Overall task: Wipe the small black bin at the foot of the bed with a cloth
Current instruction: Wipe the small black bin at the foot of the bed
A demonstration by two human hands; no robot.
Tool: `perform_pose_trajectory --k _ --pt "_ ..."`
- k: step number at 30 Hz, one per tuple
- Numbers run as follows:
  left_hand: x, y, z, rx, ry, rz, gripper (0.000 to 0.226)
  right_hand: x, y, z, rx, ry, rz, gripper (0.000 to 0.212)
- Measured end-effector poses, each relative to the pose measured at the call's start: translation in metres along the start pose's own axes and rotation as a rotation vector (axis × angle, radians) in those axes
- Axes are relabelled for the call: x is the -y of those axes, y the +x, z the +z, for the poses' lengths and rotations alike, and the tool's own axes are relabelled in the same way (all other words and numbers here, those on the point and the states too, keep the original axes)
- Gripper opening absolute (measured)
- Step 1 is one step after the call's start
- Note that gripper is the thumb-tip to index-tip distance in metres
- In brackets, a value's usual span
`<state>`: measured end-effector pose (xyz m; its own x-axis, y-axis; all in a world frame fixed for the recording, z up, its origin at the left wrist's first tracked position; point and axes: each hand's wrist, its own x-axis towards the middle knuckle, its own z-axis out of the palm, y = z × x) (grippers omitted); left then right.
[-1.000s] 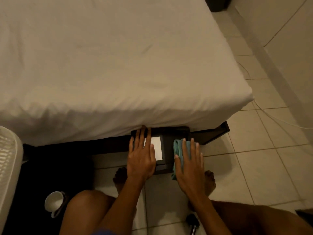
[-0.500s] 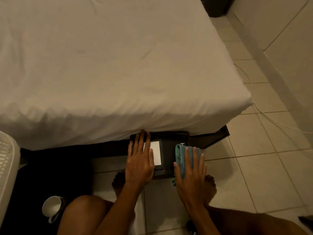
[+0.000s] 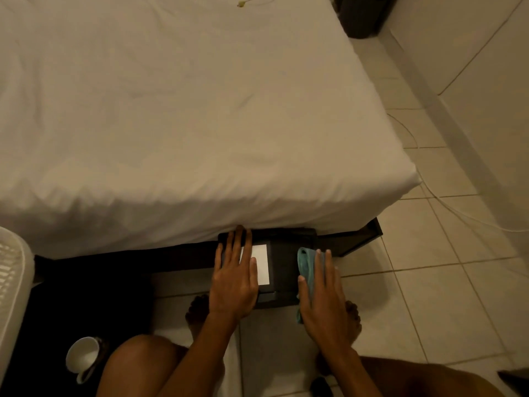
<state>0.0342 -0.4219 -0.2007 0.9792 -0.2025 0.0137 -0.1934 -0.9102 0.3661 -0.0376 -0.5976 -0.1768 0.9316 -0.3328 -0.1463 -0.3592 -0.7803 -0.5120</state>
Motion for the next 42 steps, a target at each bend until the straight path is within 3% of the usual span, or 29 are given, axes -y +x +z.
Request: perform_pose_trajectory --k 6,11,15,16,21,23,26,28,31,33,37,40,42 --pt "-0.001 0.002 0.002 0.003 0.009 -0.004 0.06 0.012 0.062 0.005 -0.057 0.008 0.055 0.059" --pt "-0.002 0.002 0.002 -0.001 0.019 -0.01 0.061 0.0 0.029 0.009 -0.056 -0.118 -0.218 0.06" --pt "-0.001 0.002 0.004 0.006 0.033 -0.002 0.062 0.009 0.057 0.006 -0.112 0.041 0.06 0.061" --pt "-0.001 0.002 0.004 0.006 0.038 -0.003 0.062 0.016 0.056 0.008 -0.137 0.019 0.05 0.061" --pt "-0.002 0.003 0.005 -0.001 0.035 -0.008 0.061 0.004 0.041 0.009 -0.07 -0.199 -0.331 0.06" --pt "-0.002 0.003 0.005 -0.005 0.028 -0.005 0.061 -0.005 0.051 0.006 -0.069 -0.198 -0.276 0.06" --pt "-0.002 0.002 0.005 -0.016 0.034 -0.004 0.061 0.007 0.053 0.012 -0.15 -0.071 -0.051 0.056" --pt "-0.002 0.002 0.004 -0.015 0.036 -0.001 0.061 0.019 0.046 0.019 -0.163 -0.092 -0.094 0.056" --pt "-0.002 0.002 0.003 -0.009 0.035 -0.003 0.061 0.015 0.042 0.017 -0.09 -0.164 -0.301 0.06" --pt "-0.003 0.003 0.002 -0.003 0.04 -0.009 0.061 0.004 0.05 0.011 -0.061 -0.155 -0.322 0.061" --pt "-0.004 0.003 0.002 0.005 0.055 -0.019 0.062 0.021 0.052 0.016 -0.179 0.004 -0.054 0.053" --pt "-0.003 0.003 0.002 0.011 0.039 -0.015 0.062 0.03 0.043 0.023 -0.097 -0.118 -0.334 0.058" --pt "-0.003 0.003 0.001 0.002 0.03 -0.014 0.062 0.02 0.051 0.016 -0.075 -0.122 -0.361 0.059"
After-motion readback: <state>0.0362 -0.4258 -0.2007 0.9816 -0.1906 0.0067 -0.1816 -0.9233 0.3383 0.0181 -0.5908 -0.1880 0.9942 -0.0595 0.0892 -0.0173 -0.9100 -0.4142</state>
